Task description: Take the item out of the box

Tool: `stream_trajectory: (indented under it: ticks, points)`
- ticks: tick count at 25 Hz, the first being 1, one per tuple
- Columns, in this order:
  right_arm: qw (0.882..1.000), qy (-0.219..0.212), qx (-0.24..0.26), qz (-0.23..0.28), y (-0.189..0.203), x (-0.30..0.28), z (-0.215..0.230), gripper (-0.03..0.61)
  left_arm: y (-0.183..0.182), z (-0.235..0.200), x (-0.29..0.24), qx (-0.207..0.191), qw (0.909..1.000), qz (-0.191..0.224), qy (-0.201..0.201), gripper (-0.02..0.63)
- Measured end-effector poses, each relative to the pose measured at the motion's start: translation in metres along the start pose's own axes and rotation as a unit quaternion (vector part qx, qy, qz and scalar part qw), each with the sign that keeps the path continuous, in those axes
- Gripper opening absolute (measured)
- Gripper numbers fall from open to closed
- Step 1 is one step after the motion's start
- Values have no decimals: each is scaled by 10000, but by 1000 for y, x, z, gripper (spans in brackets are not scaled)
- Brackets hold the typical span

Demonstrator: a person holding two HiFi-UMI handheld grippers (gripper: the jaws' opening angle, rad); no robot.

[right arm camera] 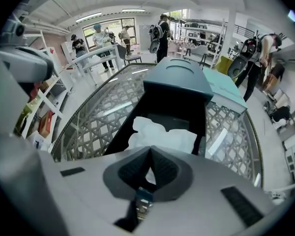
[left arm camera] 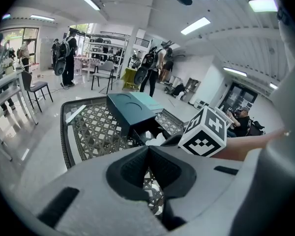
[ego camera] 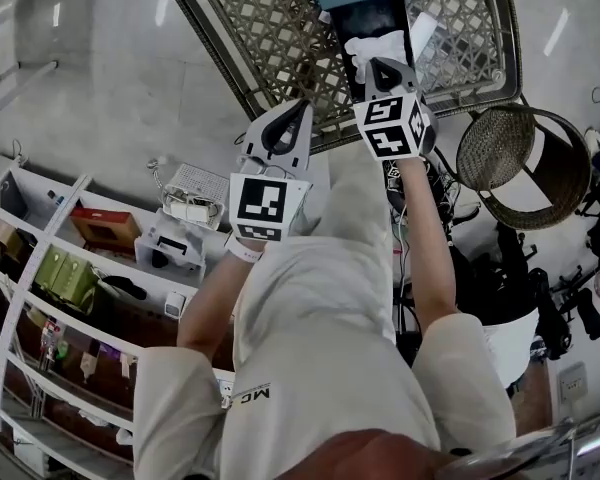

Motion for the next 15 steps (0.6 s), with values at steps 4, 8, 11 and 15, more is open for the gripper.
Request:
stream_trajectory:
  ticks: [4,8,11,15]
  points:
    - [10000,3,31,17,0,3,0,14,1,0,2,4,10000,17,-9,26]
    - [9998,35,-64,183,-7,12,1,14,-2,4,5,-21,10000,53,6,26]
    - [9994,56,-91,316,-14,25,2,14,-9,9,8,-55,9999,130,33,26]
    - [9985,89,-135,514,-33,46,3,14,-28,13,15,-111,9996,248,40,26]
Point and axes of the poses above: the fingertips, and each gripper's own axes: x backward along the fingers, z to its right, y out of its underside, the point moved 3 cm from there along x, backward along the fingers, and after that the axes turned 12 degrees about z, right-handed, at the moved point
